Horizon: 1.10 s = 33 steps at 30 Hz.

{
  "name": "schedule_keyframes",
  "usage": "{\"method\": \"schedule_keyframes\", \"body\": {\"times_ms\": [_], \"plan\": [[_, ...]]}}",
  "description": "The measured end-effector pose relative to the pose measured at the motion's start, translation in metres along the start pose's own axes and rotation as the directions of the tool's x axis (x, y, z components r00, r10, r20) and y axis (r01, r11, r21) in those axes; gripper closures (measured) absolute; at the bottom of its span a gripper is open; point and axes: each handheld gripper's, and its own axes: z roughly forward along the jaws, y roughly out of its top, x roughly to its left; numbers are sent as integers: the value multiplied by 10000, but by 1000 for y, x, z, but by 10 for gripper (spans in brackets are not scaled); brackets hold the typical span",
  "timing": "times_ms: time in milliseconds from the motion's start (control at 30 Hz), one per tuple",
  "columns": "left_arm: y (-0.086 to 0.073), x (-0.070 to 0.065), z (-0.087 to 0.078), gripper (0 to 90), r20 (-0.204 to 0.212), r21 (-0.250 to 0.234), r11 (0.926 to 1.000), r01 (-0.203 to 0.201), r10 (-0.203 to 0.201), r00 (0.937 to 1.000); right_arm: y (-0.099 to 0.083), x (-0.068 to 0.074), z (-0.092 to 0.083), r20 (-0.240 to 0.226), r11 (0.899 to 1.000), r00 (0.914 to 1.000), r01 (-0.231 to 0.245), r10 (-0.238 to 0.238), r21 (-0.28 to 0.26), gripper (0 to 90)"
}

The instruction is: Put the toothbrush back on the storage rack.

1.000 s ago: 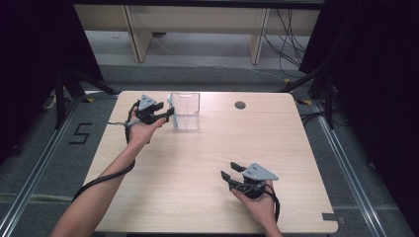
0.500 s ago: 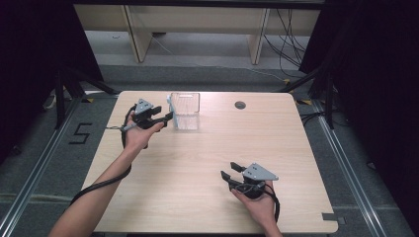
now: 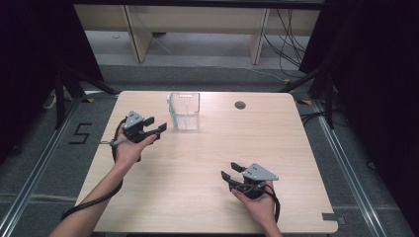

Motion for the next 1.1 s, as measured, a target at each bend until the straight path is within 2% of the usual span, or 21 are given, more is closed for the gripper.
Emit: {"method": "schedule_keyframes", "body": {"times_ms": [33,100,133,167,333,433,467,533,567,633,700,767,900,967,1000,1067,1100], "plan": [[-3,0,-2,382,1,52,10000,-22,22,10000,0,2,-1,-37,9993,9994,-347,347,126,487],[-13,-2,-9,381,-8,39,10000,28,-27,10000,-1,2,1,-128,9994,9993,-338,338,16,487],[-16,-2,-11,380,2,-7,10000,70,-70,10000,0,0,1,-11,10000,10000,-30,30,-17,487],[-19,-2,-14,380,-41,26,10000,60,-60,10000,0,0,0,17,10000,10000,79,-79,-24,487],[-34,-5,-28,379,-34,-52,9999,164,-164,9999,-1,2,3,-251,9997,9994,-254,252,-63,487],[-41,-8,-37,378,-57,-46,10000,62,-62,10000,-1,2,2,-216,9996,9994,-287,286,-36,486],[-43,-8,-38,377,-11,-128,9999,85,-85,10000,-1,1,2,-113,9999,9999,-24,23,-127,486],[-48,-10,-44,377,-76,-78,10000,44,-45,10000,-1,3,2,-14,9996,9998,-194,194,-225,486],[-50,-10,-47,377,-88,-87,10000,32,-32,10000,0,3,0,-49,9997,9997,-221,222,55,486],[-56,-11,-52,377,-99,-63,10000,20,-20,9999,-1,3,-1,-66,9993,9994,-340,341,137,486],[-62,-12,-57,377,-93,-84,9999,69,-69,9999,-1,2,2,-264,9994,9990,-358,357,-38,486],[-68,-12,-60,377,-82,-157,9997,174,-175,9998,-1,3,2,-277,9993,9989,-370,369,-43,486],[-78,-12,-69,377,-188,-17,9998,215,-215,9996,-1,2,2,-200,9998,9997,-161,159,-134,486],[-82,-12,-72,377,-205,-89,9997,225,-227,9995,-1,3,3,-266,9997,9993,-260,259,-40,486],[-83,-11,-73,377,-163,-199,9996,191,-194,9997,-1,3,1,-93,9998,9997,-205,206,77,486],[-84,-11,-77,375,-166,-282,9994,206,-211,9996,0,2,2,-24,10000,10000,61,-61,-47,486],[-85,-11,-77,375,-174,-312,9993,224,-229,9996,0,2,1,-23,10000,10000,-15,15,22,486]]}}
